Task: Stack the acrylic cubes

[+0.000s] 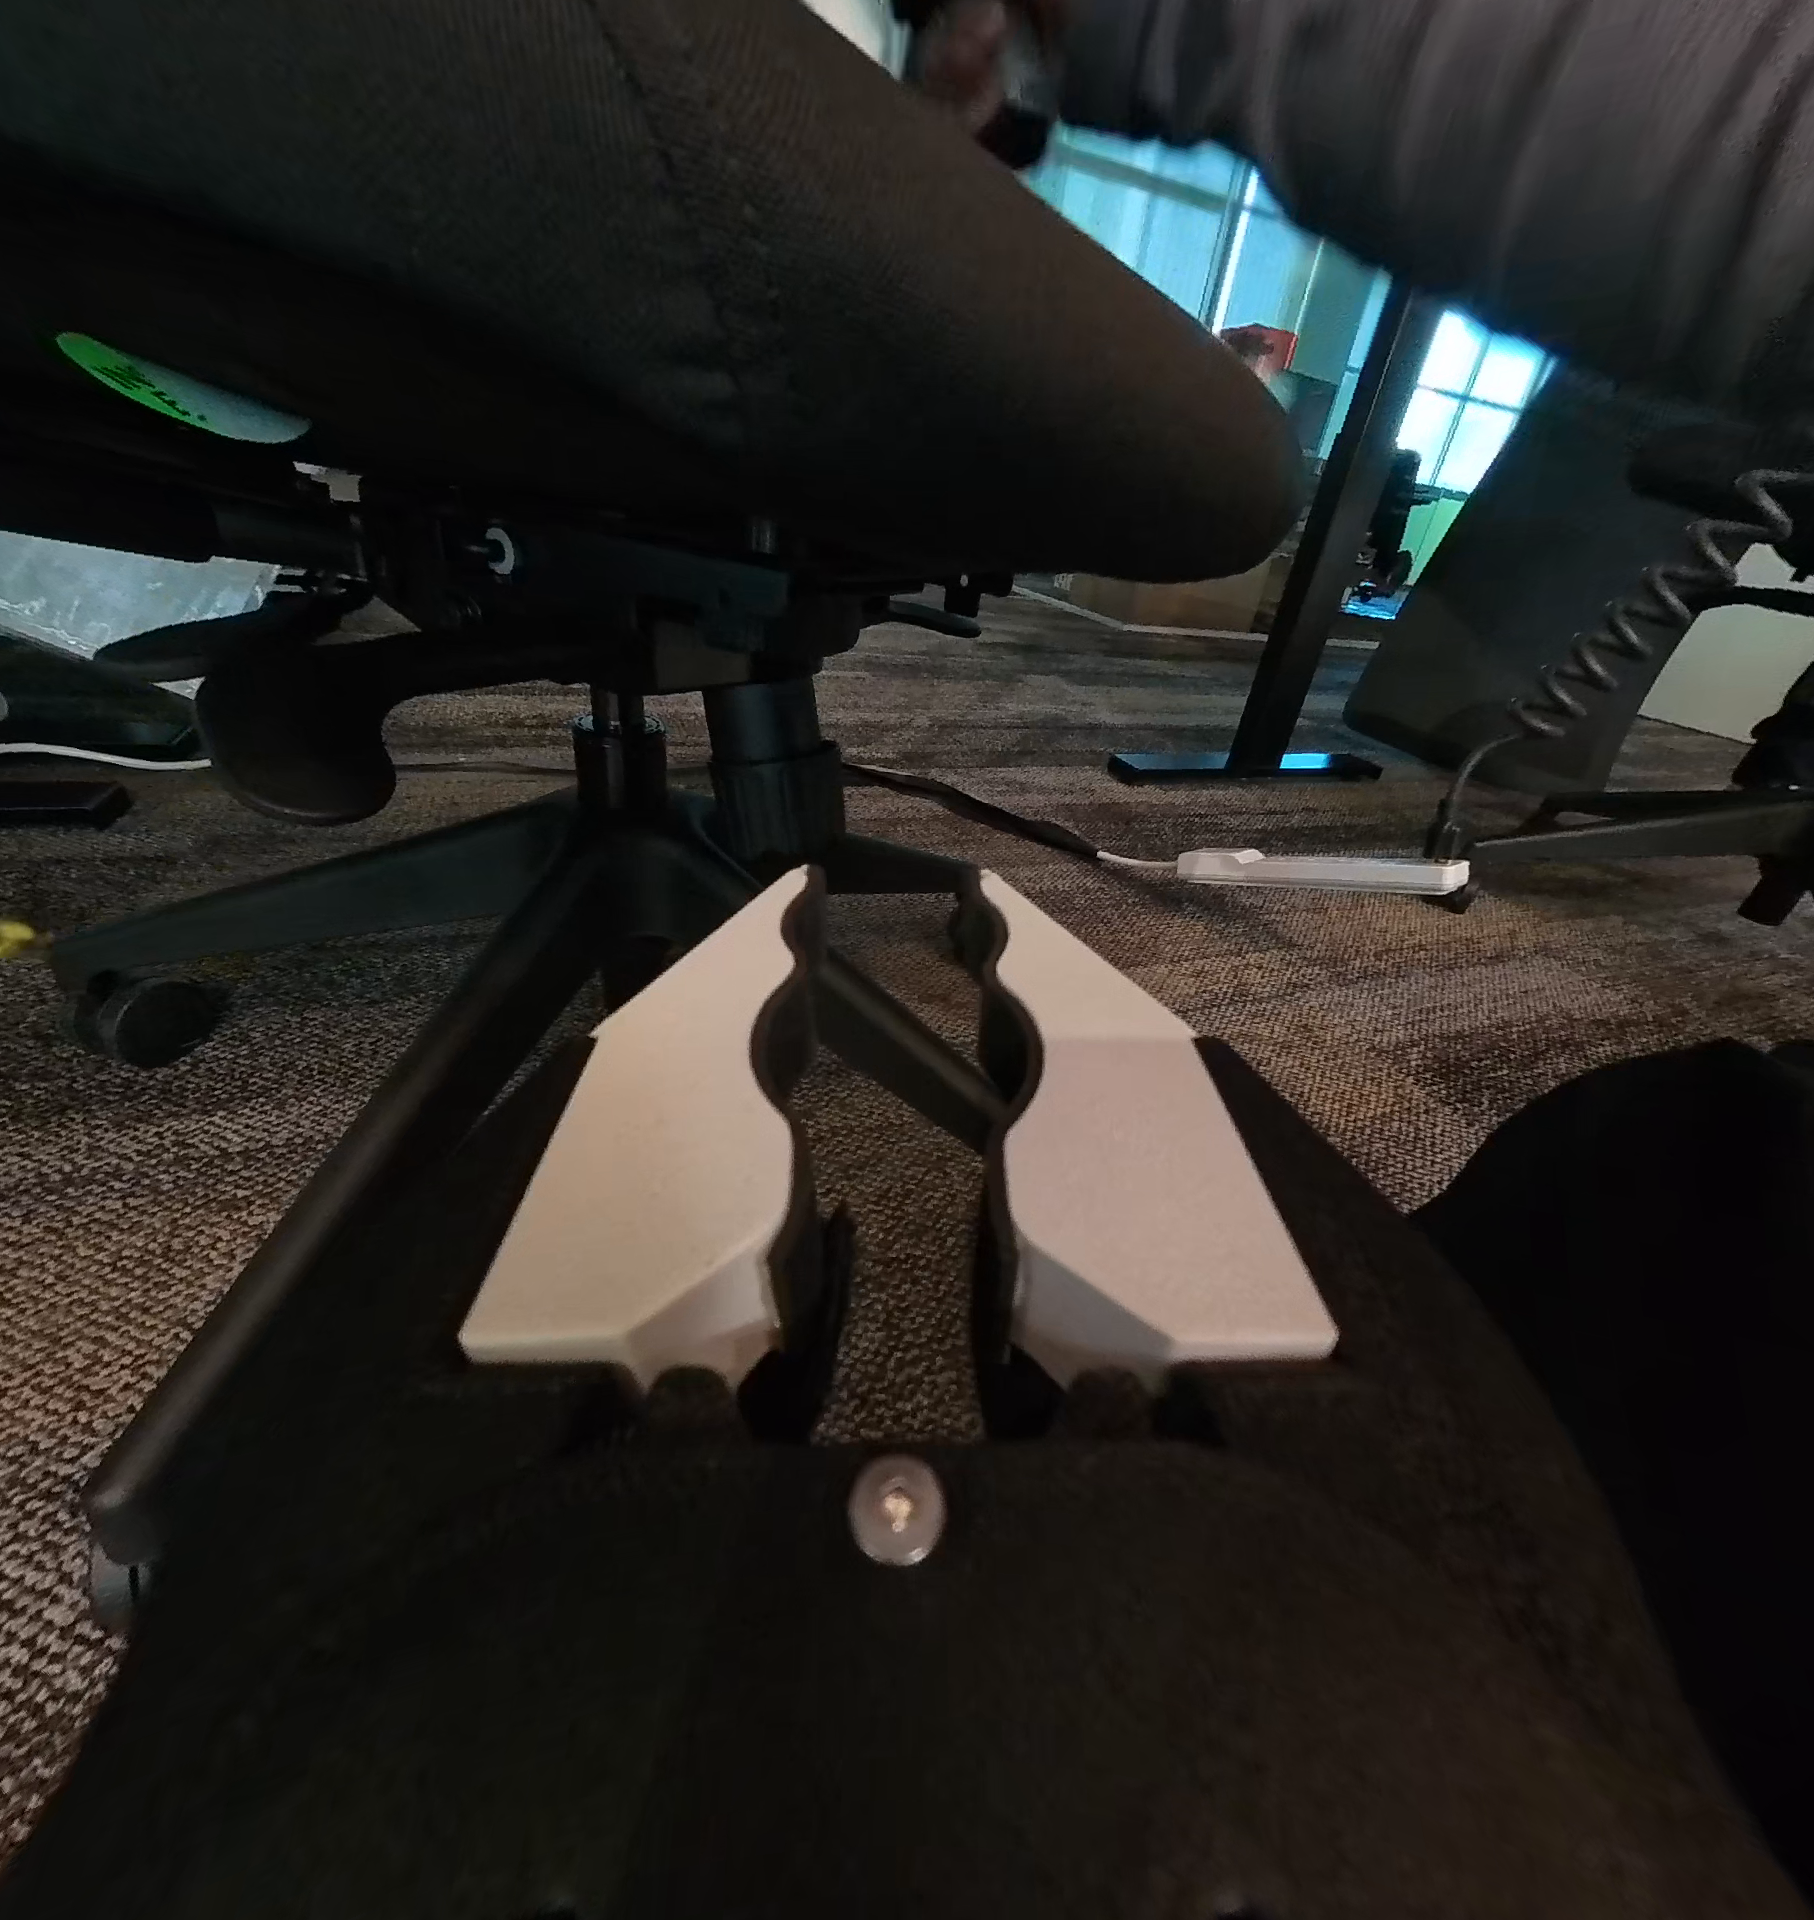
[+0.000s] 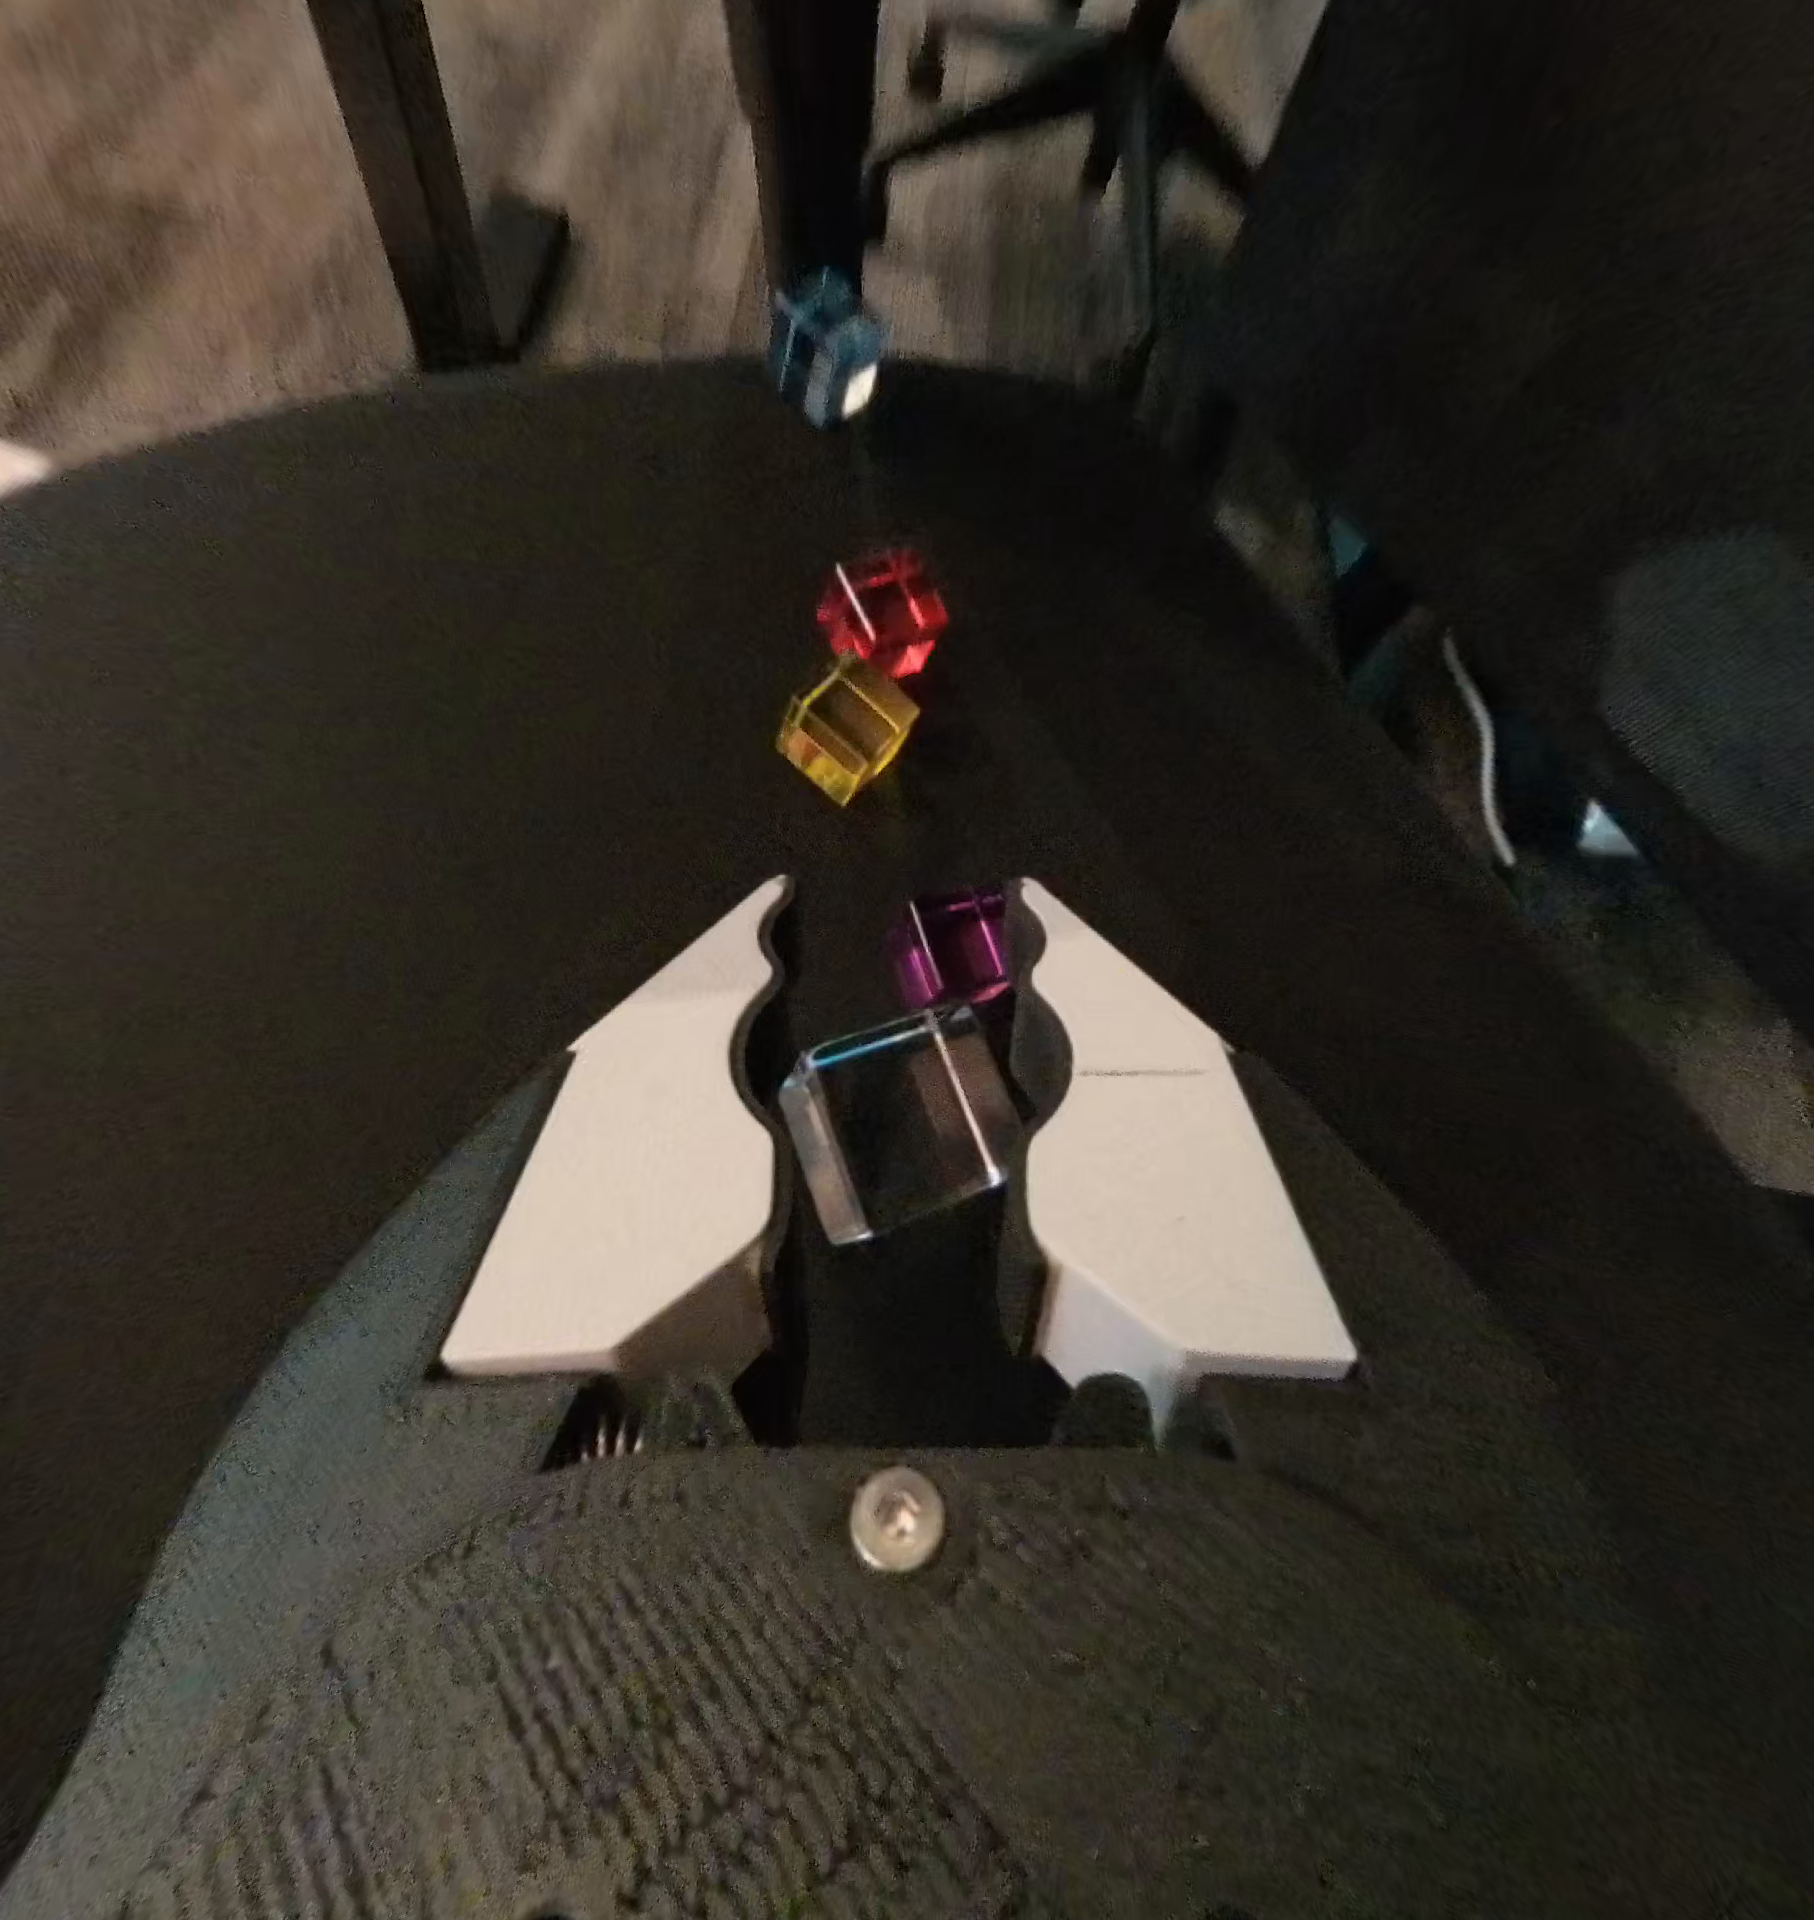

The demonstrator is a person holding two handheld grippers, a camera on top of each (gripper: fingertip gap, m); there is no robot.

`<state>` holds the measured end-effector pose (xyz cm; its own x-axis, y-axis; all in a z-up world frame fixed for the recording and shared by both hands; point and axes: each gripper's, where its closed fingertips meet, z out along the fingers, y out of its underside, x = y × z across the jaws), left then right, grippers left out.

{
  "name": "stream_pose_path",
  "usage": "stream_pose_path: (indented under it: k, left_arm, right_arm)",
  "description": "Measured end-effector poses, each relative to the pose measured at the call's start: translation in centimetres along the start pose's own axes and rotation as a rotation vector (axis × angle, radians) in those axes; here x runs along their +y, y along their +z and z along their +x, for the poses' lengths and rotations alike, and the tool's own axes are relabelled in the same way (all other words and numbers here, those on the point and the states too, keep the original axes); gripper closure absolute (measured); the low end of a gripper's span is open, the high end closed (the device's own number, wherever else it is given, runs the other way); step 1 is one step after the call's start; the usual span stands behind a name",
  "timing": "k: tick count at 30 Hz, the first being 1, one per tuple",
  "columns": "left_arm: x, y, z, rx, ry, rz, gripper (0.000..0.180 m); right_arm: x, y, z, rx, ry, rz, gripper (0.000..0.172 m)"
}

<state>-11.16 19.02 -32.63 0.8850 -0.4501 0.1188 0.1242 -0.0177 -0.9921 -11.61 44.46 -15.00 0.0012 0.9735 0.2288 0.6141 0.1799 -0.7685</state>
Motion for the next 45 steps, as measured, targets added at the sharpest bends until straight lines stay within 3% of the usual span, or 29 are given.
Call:
stream_pose_path:
  k: [4, 8, 13, 20, 26, 31, 45]
  left_arm:
    - [0.0, 0.0, 0.1, 0.001, 0.01, -0.004, 0.155]
    - [-0.1, -0.1, -0.1, 0.0, 0.006, 0.001, 0.156]
    - [-0.1, 0.1, -0.4, 0.014, -0.028, 0.011, 0.155]
    - [-0.4, -0.1, -0.5, 0.021, -0.052, 0.031, 0.155]
    - [-0.8, -0.3, -0.4, 0.021, -0.056, 0.044, 0.155]
    - [-0.8, -0.2, -0.3, 0.019, -0.051, 0.041, 0.155]
    - [-0.6, -0.1, -0.5, 0.017, -0.05, 0.035, 0.155]
  right_arm:
    - [0.3, 1.6, -0.1, -0.11, -0.026, -0.281, 0.136]
    - [2.6, 3.0, 0.8, -0.136, -0.085, -0.569, 0.136]
    - [4.1, 4.1, 1.5, -0.156, -0.076, -0.729, 0.138]
    - [2.5, 3.7, 1.1, -0.162, -0.107, -0.737, 0.145]
    - [-0.2, -0.7, -1.0, -0.237, -0.166, -0.76, 0.146]
    - [1.5, -3.2, -0.3, -0.229, -0.21, -0.863, 0.145]
    - [3.6, -2.2, 0.7, -0.25, -0.156, -0.863, 0.145]
